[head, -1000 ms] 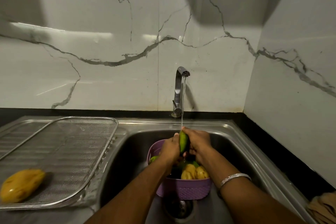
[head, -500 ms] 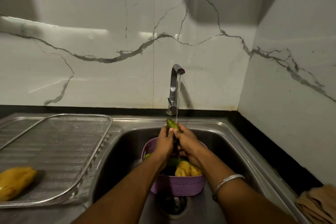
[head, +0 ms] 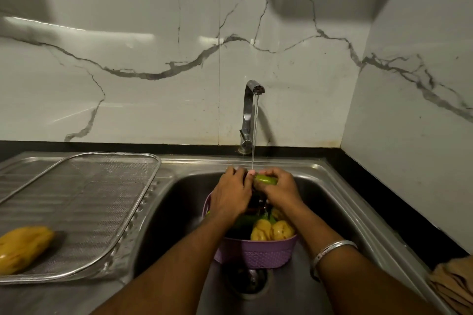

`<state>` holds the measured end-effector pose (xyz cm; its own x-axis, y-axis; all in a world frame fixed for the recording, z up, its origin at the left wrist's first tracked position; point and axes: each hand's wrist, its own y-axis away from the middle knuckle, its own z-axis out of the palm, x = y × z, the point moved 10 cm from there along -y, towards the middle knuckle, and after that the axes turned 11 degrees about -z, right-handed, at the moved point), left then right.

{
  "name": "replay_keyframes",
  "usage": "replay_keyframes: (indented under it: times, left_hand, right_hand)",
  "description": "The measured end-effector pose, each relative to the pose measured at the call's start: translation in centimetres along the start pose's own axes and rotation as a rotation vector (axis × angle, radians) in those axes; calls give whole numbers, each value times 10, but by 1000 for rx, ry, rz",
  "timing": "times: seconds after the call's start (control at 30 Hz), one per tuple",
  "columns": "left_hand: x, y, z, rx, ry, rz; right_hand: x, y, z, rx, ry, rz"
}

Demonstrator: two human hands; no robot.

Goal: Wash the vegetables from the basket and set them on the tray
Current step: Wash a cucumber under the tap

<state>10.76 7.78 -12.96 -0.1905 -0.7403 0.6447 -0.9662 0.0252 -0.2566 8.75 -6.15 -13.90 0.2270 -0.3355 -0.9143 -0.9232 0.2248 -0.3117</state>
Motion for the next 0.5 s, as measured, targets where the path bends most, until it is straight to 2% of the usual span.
replay_keyframes:
  times: [0.03, 0.1, 0.2, 0.3, 0.4, 0.5]
  left_hand:
    - [-5, -1, 6, -49, 9, -13]
    - [-12, -1, 16, -169, 179, -93]
    - [-19, 5, 26, -315, 391, -222]
    - [-18, 27, 46, -581, 507, -332]
    - [-15, 28, 49, -543, 568, -374]
    - [-12, 20, 48, -468, 633, -377]
  right_hand:
    - [0, 1, -4, 13, -61, 9]
    - [-3, 1, -7, 23, -112, 15]
    - [-5, 0, 5, -20, -41, 49]
    - [3, 2, 22, -92, 64, 113]
    - [6, 5, 35, -85, -66, 190]
    - [8, 8, 37, 6, -265, 301]
